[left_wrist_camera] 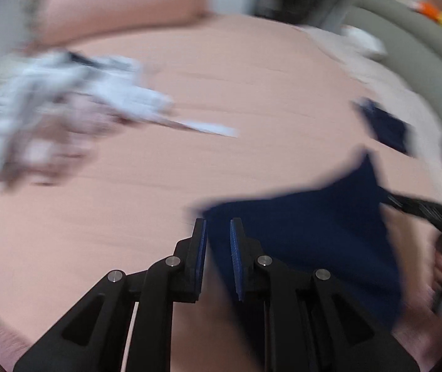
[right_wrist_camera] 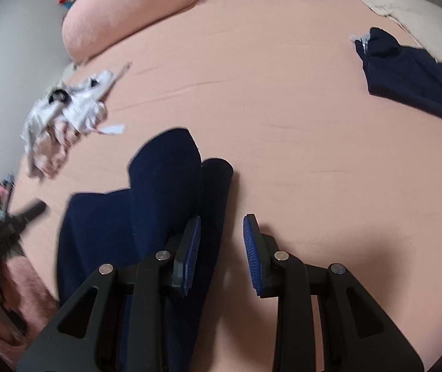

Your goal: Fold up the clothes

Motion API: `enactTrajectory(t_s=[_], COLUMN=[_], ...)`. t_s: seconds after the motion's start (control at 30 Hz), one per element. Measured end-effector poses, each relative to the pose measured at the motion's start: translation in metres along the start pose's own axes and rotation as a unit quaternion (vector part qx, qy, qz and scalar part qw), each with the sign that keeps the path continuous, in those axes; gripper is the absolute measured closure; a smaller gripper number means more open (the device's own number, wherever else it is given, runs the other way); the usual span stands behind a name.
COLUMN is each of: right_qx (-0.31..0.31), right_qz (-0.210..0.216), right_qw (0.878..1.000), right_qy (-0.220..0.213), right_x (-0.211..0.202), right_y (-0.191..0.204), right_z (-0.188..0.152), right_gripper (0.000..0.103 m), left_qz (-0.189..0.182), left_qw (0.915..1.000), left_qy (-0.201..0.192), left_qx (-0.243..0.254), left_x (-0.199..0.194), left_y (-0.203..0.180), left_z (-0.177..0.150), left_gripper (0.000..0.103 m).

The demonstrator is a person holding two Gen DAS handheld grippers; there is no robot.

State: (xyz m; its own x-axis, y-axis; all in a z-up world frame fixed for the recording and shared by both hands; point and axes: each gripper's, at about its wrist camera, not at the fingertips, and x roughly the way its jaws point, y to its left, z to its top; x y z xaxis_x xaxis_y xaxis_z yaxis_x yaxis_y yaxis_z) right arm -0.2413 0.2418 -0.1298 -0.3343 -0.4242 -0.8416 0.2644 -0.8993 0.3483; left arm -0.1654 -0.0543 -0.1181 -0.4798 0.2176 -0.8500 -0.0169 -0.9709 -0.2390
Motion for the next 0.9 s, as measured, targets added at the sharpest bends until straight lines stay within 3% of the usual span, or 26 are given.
enactTrajectory(t_s=[0.07, 0.17, 0.3, 0.43, 0.57, 0.7, 0.77, 0.9], right_qx=[-0.006, -0.018, -0.036, -0.048, -0.03, -0.041, -0.049, -0.072], right_qz=[0.005, 0.005, 0.004, 0.001, -0.007, -0.025, -0.01, 0.025], right_qw=[1.0, 1.0, 0.999, 0.998, 0.999, 0.998, 0.997, 0.994], right_qy=[0.006, 0.019, 0.037, 0.048, 0.022, 0.048, 0.064, 0.078], right_x=[0.001, 0.005, 0.011, 0.014, 0.003, 0.027, 0.039, 0.053], right_y=[0.002, 0.006, 0.012, 0.016, 0.007, 0.004, 0.007, 0.02], right_z=[0.0, 0.0, 0.0, 0.003, 0.023, 0.045, 0.05, 0.054], right_gripper=[0.074, 0.074, 0.074, 0.074, 0.074, 0.074, 0.074, 0.074], left_qz=[-0.038, -0.039, -0.059, -0.079, -0.127, -0.126, -0.112, -0.136], left_qw=[0.9987, 0.998, 0.9977, 0.9952, 0.9891, 0.9867, 0.9883, 0.9866], left_qy=[0.035, 0.048, 0.031, 0.009, 0.029, 0.067, 0.08, 0.082], left_qx=[-0.005, 0.012, 0.011, 0.057, 0.068, 0.076, 0.066, 0.041], left_x=[0.018, 0.035, 0.033, 0.025, 0.04, 0.075, 0.087, 0.094], left_y=[-0.006, -0.016, -0.019, -0.041, -0.059, -0.078, -0.076, -0.063], left_z=[-0.004, -0.011, -0.001, 0.014, 0.033, 0.04, 0.039, 0.035], left_gripper=[0.086, 0.086, 0.086, 0.086, 0.086, 0.086, 0.086, 0.086])
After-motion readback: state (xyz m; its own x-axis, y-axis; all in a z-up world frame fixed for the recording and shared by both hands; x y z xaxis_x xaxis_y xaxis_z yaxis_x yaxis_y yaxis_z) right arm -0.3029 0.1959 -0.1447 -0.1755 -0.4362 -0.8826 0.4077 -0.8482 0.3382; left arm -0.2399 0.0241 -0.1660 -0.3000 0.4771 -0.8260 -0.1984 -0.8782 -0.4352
